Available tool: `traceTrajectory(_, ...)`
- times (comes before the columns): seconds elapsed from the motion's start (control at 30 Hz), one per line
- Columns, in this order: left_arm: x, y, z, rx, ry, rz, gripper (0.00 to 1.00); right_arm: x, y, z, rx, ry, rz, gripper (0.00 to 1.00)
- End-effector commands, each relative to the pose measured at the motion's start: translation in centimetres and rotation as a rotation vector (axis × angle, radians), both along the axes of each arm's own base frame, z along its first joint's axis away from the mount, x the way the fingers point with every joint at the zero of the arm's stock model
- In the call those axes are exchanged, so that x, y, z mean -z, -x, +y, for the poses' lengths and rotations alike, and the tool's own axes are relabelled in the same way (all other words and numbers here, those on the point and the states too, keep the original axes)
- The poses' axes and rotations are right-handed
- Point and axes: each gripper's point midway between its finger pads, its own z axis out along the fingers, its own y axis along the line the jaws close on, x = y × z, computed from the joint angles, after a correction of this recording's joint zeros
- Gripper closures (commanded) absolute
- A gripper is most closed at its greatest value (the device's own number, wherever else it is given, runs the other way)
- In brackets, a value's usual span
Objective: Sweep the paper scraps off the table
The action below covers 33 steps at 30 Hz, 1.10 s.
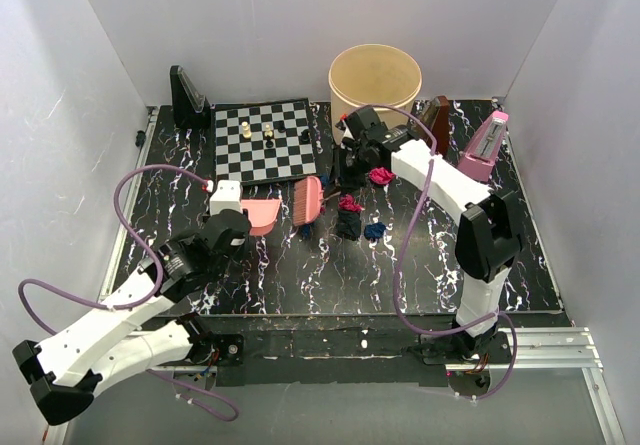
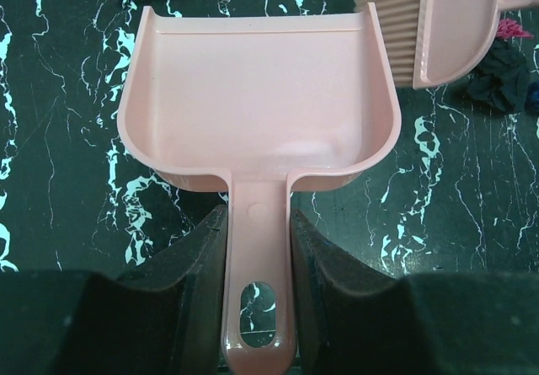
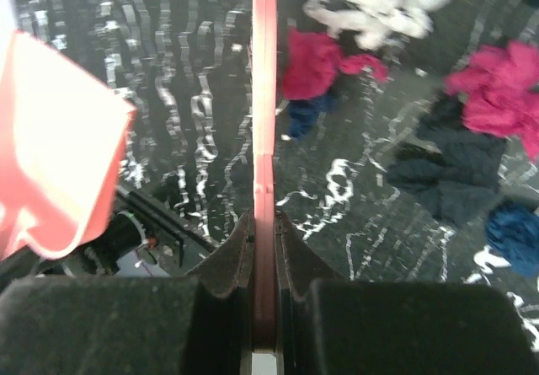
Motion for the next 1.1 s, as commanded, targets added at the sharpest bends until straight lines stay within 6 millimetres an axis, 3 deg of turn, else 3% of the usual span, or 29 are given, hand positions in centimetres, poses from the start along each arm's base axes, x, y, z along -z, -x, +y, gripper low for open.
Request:
traceTrajectory(0.0,-0.3,-0.5,-0.3,-0.004,0.01,-0.026,1.0,1.6,-0.3,-2.6,0.11,0.156,0.053,0.99)
traceTrajectory(0.13,-0.2,-0.6,-0.7,0.004,0.012,-0.021,1.0,3.2,-0.5,-7.0,0.221,0.36,0.072,0.99)
traceTrajectory(0.23,-0.2,-0.6,-0.8,0.015,0.011,-0.018,1.0,2.5,-0.9,-11.7,0.332,0.549,0.023,0.99)
traceTrajectory(0.33,0.0,-0.6,-1.2,0.032,0.005,-0.008,1.0,0.9,-0.8,-13.7,0.351,0.586,-0.038,0.99)
traceTrajectory(0.6,1.0,-0.8,-2.7,0.076,-0.002,0.044,1.0,-3.3,-1.8,-11.6,0.299,0.359,-0.159,0.99)
traceTrajectory(0.73,1.6,-0.8,-3.3,0.102,0.003,0.058,1.0,-4.0,-3.1,-11.1,0.311,0.279,-0.154,0.99)
traceTrajectory(0.93,2.5,-0.9,-4.4,0.124,0.024,0.078,1.0,-5.3,-5.7,-7.2,0.273,-0.005,-0.195,0.99)
traceTrajectory(1.07,2.9,-0.8,-5.0,0.142,0.041,0.091,1.0,-4.8,-7.7,-6.1,0.3,-0.027,-0.175,0.99)
